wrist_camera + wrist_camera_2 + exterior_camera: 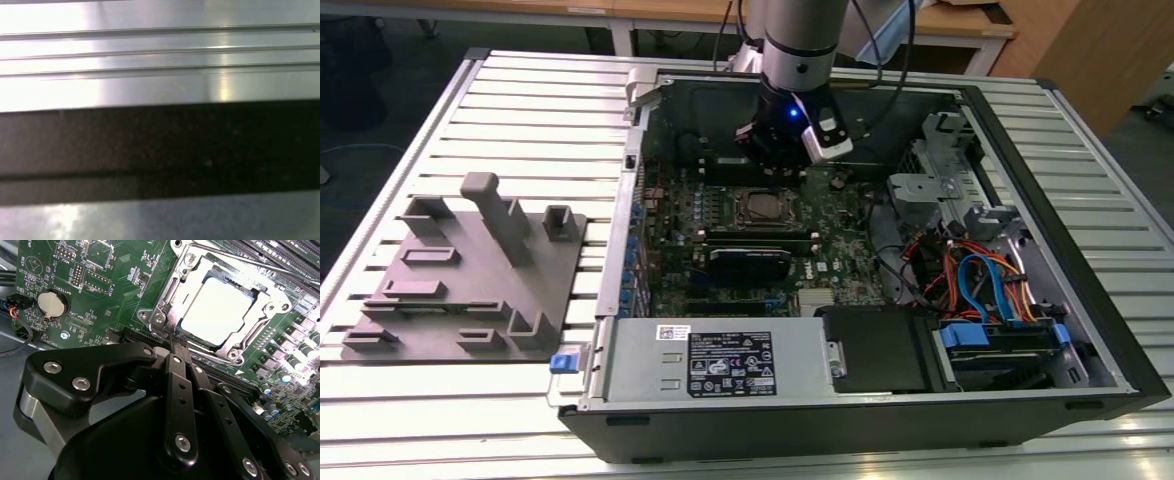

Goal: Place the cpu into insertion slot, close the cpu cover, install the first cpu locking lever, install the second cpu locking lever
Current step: 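Install the second cpu locking lever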

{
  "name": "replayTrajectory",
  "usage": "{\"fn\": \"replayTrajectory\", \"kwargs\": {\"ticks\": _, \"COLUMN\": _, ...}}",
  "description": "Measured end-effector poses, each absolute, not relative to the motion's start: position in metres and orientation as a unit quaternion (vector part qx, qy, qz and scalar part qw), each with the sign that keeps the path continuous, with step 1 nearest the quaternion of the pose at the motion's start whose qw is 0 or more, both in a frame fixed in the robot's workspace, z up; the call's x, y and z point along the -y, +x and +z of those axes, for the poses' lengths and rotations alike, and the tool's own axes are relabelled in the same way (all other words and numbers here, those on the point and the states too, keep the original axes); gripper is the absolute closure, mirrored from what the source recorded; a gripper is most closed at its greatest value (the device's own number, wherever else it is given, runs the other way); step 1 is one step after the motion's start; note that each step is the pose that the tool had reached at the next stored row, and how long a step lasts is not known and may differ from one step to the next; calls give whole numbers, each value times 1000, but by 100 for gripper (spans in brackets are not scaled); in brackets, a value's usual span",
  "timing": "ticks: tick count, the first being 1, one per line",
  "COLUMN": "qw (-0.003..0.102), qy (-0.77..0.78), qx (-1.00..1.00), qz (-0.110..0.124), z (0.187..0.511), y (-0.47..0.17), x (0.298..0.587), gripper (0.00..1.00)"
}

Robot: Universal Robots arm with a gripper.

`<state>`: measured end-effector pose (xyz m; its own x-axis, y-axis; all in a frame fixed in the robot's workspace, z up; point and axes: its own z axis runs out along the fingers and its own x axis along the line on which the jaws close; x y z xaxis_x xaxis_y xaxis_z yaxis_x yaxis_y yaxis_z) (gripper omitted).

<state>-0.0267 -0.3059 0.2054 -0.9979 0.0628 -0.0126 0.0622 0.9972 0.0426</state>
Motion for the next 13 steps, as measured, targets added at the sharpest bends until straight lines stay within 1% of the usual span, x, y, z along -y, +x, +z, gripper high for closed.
{"fn": "replayTrajectory", "kwargs": {"ticks": 13, "qw": 7, "qy": 31, "qx": -999, "qz": 21, "z": 205, "y": -27, "x": 314, "gripper": 90}}
